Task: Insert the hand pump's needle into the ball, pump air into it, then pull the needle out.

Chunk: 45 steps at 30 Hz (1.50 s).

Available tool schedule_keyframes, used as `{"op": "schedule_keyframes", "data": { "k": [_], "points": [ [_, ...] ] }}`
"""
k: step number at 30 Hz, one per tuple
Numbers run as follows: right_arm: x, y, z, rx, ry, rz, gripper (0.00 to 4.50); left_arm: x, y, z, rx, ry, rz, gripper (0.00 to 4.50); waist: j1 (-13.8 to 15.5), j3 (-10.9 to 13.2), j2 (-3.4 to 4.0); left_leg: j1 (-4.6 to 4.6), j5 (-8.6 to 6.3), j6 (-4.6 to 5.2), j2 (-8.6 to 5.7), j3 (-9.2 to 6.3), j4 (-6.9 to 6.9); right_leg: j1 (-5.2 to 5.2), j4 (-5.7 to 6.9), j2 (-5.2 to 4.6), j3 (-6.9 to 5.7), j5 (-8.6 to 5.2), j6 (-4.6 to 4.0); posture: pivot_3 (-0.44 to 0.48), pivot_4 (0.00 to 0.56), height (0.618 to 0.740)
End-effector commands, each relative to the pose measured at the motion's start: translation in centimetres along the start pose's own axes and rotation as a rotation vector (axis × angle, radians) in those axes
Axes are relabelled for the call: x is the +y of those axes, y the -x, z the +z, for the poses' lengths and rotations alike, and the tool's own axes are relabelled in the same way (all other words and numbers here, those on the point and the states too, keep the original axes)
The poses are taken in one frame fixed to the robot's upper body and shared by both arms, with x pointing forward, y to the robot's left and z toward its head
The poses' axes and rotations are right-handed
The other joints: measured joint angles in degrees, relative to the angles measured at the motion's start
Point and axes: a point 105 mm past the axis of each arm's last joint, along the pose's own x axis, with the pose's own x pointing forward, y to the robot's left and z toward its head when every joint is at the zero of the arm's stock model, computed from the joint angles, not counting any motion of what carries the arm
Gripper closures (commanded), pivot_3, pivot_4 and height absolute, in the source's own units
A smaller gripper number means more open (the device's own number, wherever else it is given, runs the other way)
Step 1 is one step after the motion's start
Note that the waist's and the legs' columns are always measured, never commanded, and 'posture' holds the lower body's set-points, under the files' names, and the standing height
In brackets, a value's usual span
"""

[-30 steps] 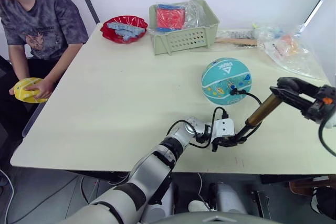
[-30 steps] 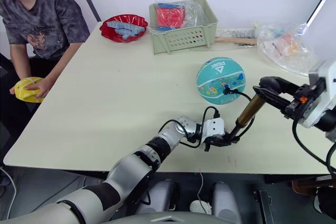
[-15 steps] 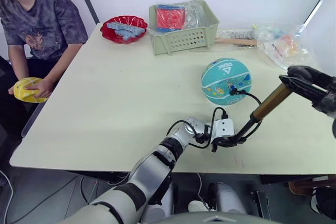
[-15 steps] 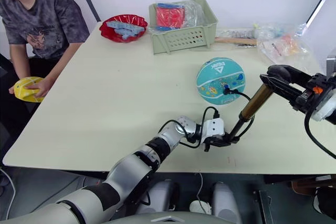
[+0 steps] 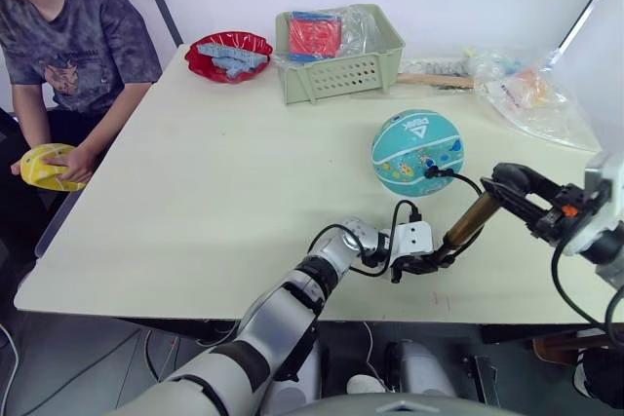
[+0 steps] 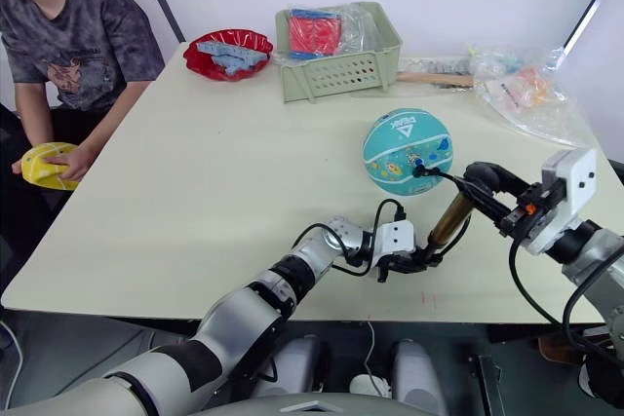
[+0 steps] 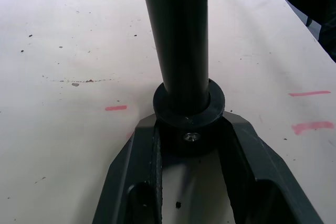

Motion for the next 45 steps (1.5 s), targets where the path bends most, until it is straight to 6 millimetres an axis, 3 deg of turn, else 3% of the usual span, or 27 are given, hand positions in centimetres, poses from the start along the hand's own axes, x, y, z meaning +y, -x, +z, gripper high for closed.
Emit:
{"op": "schedule_keyframes", "data": {
  "k": [1,6,11,20,32,37,45],
  "points": [
    [0.2,0.0,-4.2,0.107,-0.098,-0.007,2.88,-2.5,0.4,-4.6,0.167,0.077,-0.082,3.4,0.0,0.0,-0.01,0.0,0.0,0.0,0.0,-0.01,-0.01,0.0,0.0,-0.02,0.0,0.0,0.0,0.0,0.15,0.738],
    [0.2,0.0,-6.3,0.125,-0.11,-0.033,2.88,-2.4,0.5,-4.7,0.169,0.08,-0.08,3.4,0.0,-0.2,-0.06,0.01,0.0,0.0,0.01,-0.05,-0.02,0.0,0.0,-0.18,-0.04,0.0,-0.01,0.0,0.15,0.738],
    [-0.1,0.1,-4.5,0.08,-0.062,-0.034,2.88,-2.4,0.6,-4.8,0.171,0.079,-0.081,3.4,0.0,-0.2,-0.01,0.01,0.0,0.0,0.01,-0.05,-0.02,0.0,0.0,-0.17,-0.05,0.0,-0.01,0.0,0.15,0.738],
    [-0.5,1.2,3.3,-0.035,0.043,-0.013,2.88,-2.5,0.5,-4.7,0.171,0.077,-0.086,3.4,0.1,0.1,0.53,-0.11,0.0,0.0,-0.07,-0.02,-0.02,-0.01,-0.02,-0.2,-0.05,0.0,-0.01,0.0,0.15,0.738],
    [-1.4,3.0,11.7,-0.139,0.145,-0.011,2.88,-2.7,0.2,-4.6,0.169,0.075,-0.094,3.4,0.1,0.4,0.71,-0.18,0.0,0.01,-0.16,-0.02,-0.01,-0.02,-0.05,-0.09,-0.09,-0.01,0.01,0.0,0.15,0.738],
    [-1.3,3.5,13.6,-0.17,0.154,-0.002,2.88,-2.6,0.3,-4.6,0.171,0.074,-0.093,3.4,0.1,0.4,0.68,-0.18,0.0,0.01,-0.16,-0.01,-0.01,-0.02,-0.05,-0.11,-0.07,-0.01,0.01,0.0,0.15,0.738],
    [-1.1,3.3,14.7,-0.193,0.173,0.008,2.88,-2.7,0.3,-4.7,0.171,0.074,-0.093,3.4,0.1,0.7,0.8,-0.22,0.0,0.01,-0.18,0.03,0.0,-0.05,-0.05,-0.17,-0.03,0.0,0.01,0.0,0.15,0.738]
  ]
}}
